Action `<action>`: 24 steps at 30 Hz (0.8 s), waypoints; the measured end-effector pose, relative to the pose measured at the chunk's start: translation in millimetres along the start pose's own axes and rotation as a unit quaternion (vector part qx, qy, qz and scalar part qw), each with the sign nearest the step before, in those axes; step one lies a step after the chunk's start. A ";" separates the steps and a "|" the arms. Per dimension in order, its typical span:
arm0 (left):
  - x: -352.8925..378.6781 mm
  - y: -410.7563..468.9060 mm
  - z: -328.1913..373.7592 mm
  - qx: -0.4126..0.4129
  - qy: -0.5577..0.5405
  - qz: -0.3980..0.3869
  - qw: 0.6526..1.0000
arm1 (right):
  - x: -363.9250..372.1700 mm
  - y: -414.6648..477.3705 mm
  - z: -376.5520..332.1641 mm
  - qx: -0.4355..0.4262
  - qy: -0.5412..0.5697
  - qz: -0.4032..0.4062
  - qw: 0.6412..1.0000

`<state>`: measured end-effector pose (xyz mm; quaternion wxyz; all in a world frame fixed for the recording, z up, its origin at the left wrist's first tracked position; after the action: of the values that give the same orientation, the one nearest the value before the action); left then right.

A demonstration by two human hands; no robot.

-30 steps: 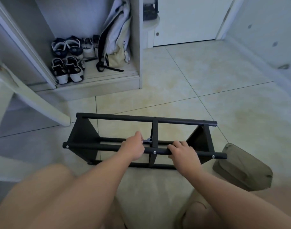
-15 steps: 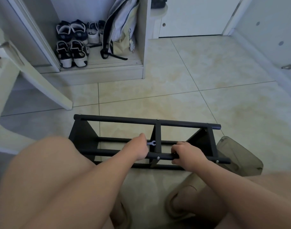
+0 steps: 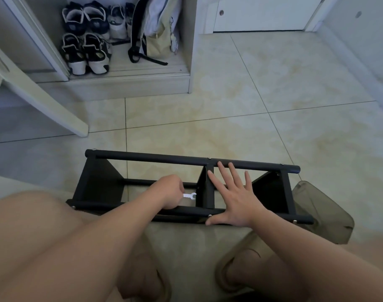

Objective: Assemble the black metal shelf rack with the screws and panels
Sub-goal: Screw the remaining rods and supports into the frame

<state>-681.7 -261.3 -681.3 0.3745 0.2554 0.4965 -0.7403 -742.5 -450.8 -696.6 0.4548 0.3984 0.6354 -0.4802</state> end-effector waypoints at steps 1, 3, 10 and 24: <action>-2.4 0.0 -1.7 0.005 -0.003 -0.004 1.000 | 1.3 0.3 0.6 -0.002 -0.002 0.008 1.000; -7.9 -0.4 -2.3 0.017 -0.012 -0.008 1.000 | 1.2 1.1 1.8 -0.007 -0.002 0.027 1.000; -18.1 -3.0 1.3 0.045 -0.043 -0.001 0.998 | 1.8 4.1 8.3 -0.019 0.020 0.034 0.999; 11.9 14.1 10.3 -0.070 -0.240 -0.024 0.968 | 0.2 5.6 7.9 -0.024 0.041 0.072 0.996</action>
<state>-677.4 -277.6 -694.1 0.4818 0.0320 0.4484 -0.7522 -735.7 -457.3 -699.2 0.4715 0.4510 0.6347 -0.4140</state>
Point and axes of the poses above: each hand's wrist, its own y-axis towards the middle knuckle, its own x-axis out of the palm, z = x × y, the point moved 6 cm from there along y, towards the middle knuckle, and after that the axes turned 10 degrees about z, right-handed, at the moved point
